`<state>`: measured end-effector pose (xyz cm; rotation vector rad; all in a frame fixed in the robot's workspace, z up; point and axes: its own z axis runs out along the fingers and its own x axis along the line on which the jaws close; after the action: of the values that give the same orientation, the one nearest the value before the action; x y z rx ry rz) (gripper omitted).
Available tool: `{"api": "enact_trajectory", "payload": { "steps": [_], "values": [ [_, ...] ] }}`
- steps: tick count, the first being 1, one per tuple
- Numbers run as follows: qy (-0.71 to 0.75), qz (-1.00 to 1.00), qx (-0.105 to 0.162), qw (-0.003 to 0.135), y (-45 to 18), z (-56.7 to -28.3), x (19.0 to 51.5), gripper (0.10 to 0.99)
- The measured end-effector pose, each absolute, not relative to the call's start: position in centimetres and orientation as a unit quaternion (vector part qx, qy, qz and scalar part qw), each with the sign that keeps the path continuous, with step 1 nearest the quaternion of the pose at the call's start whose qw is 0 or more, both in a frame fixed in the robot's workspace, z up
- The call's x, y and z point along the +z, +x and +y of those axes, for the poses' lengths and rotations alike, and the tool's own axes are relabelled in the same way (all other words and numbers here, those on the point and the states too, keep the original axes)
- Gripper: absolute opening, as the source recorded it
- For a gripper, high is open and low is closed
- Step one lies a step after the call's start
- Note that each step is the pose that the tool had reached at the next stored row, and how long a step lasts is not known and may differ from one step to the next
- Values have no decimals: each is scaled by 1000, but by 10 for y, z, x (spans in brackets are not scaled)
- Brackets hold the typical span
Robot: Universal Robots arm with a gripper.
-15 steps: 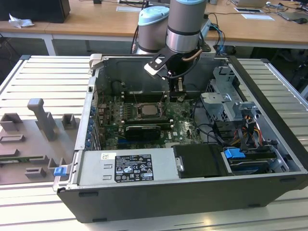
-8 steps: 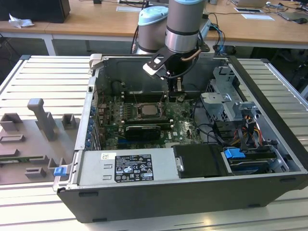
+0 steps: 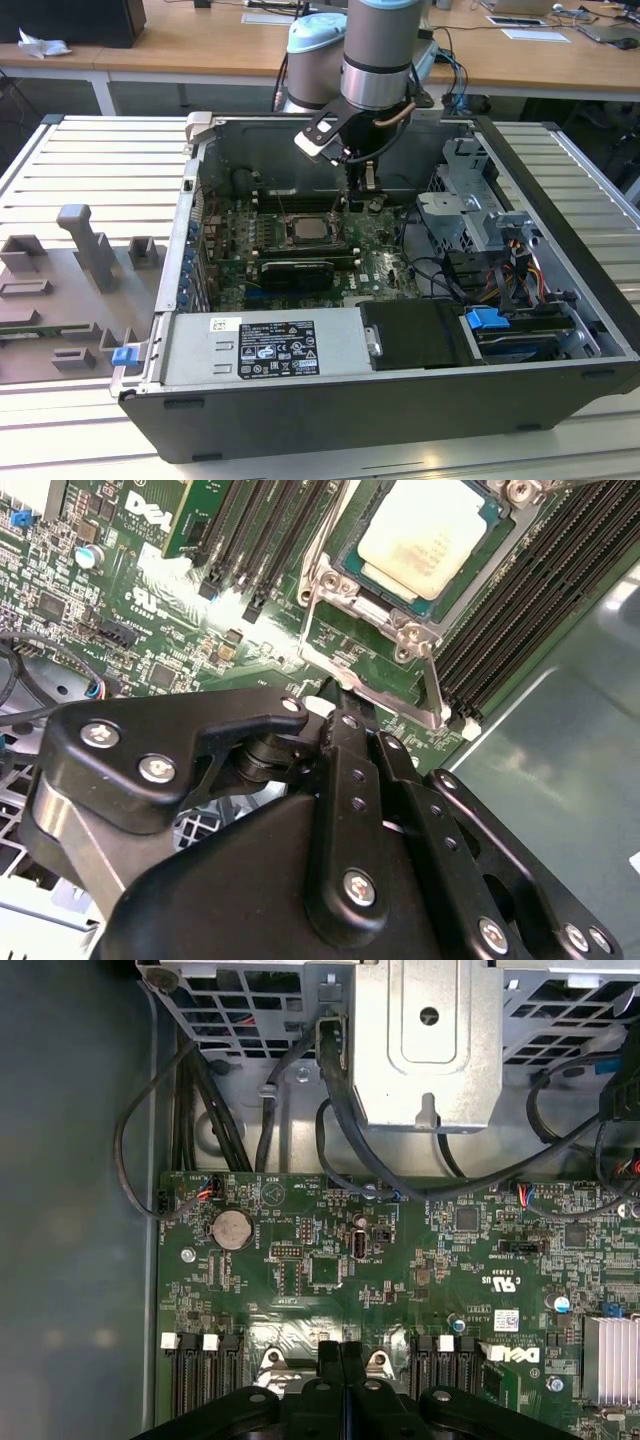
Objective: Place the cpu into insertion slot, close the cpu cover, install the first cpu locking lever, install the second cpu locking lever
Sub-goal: 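Close the cpu cover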
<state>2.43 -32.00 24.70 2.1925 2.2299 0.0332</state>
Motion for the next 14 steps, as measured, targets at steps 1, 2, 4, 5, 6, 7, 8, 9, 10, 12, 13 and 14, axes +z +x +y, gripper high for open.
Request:
{"api": "enact_trajectory", "payload": {
  "steps": [1, 2, 4, 5, 6, 7, 8, 9, 10, 12, 13, 14],
  "values": [
    [701, 713, 11, 7, 24, -320, 247, 106],
    [701, 713, 11, 7, 24, -320, 247, 106],
    [701, 713, 11, 7, 23, -320, 247, 106],
    [701, 713, 11, 7, 21, -320, 247, 106],
    [701, 713, 11, 7, 20, -320, 247, 106],
    [701, 713, 11, 7, 19, -320, 247, 106],
    [701, 713, 11, 7, 15, -320, 247, 106],
    [701, 713, 11, 7, 11, -320, 247, 106],
    [701, 713, 11, 7, 9, -320, 247, 106],
    [701, 713, 11, 7, 6, -320, 247, 106],
    [701, 713, 11, 7, 5, -320, 247, 106],
    [701, 713, 11, 7, 3, -320, 246, 106]
  ]
}}
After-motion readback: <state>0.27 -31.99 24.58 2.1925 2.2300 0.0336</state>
